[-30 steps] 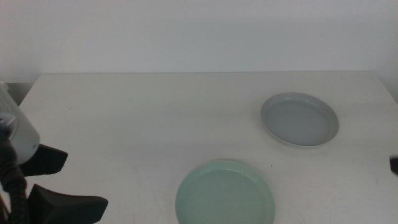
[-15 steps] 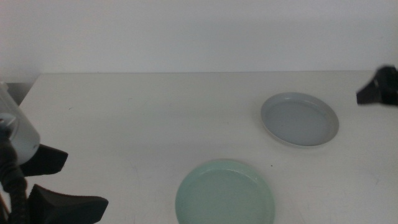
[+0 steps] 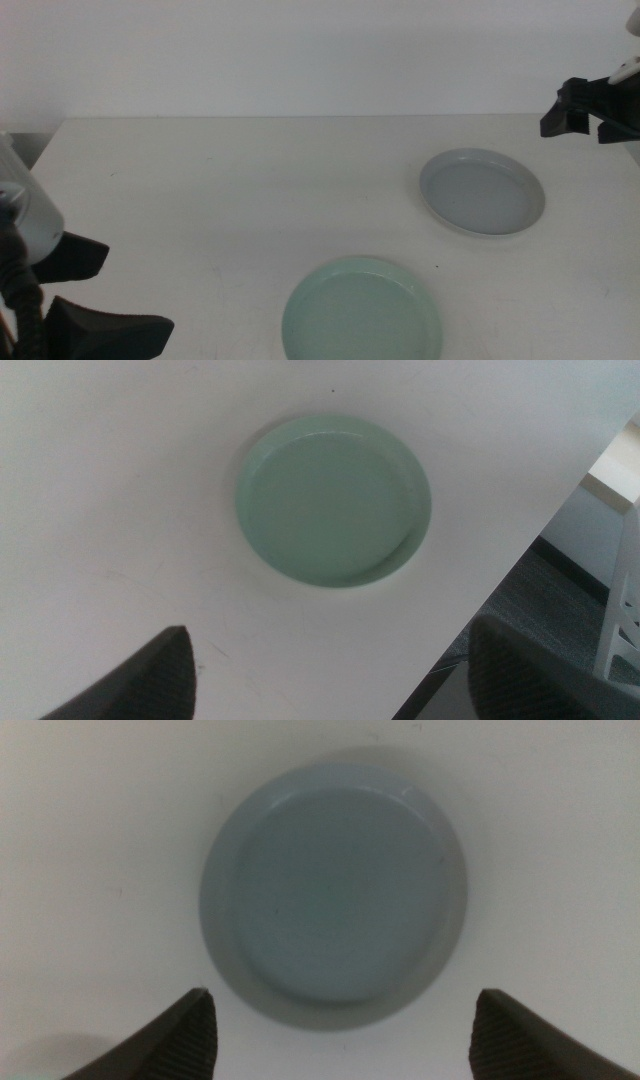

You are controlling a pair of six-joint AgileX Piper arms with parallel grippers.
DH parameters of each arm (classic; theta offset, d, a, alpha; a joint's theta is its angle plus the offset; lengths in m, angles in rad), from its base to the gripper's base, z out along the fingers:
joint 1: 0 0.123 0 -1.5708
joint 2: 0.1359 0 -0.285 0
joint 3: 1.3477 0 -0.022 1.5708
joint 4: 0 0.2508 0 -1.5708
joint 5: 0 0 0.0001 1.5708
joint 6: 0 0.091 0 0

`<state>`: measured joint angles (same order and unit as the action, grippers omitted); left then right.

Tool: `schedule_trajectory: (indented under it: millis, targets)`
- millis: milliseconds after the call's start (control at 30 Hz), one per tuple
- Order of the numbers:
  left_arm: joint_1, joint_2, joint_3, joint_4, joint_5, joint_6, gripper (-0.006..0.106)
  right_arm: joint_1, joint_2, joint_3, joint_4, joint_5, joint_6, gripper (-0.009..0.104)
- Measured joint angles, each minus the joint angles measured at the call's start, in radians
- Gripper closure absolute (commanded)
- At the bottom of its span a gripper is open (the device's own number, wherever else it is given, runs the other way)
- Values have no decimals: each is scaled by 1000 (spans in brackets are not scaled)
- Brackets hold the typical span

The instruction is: Stack the three bowls on top of each other.

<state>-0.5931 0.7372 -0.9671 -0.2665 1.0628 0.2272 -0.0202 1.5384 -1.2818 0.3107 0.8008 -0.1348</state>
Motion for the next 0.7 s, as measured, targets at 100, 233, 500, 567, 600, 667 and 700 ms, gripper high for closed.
schedule_trajectory:
  millis: [100, 233, 500, 567, 600, 667, 700]
  targets:
    - [0, 0, 0, 0, 0, 0, -4, 0, 42, -20, 1, -14, 4, 31]
    - [0, 0, 0, 0, 0, 0, -4, 0, 143, -95, 0, 17, 30, 32]
    - [0, 0, 0, 0, 0, 0, -4, -34, 373, -311, -19, 131, 46, 39]
    - [0, 0, 0, 0, 0, 0, -4, -46, 424, -366, -23, 159, 47, 41]
    - [0, 0, 0, 0, 0, 0, -4, -49, 452, -391, -30, 167, 47, 42]
    - [0, 0, 0, 0, 0, 0, -4, -50, 497, -428, -38, 180, 47, 42]
    - [0, 0, 0, 0, 0, 0, -4, -50, 520, -444, -40, 182, 47, 42]
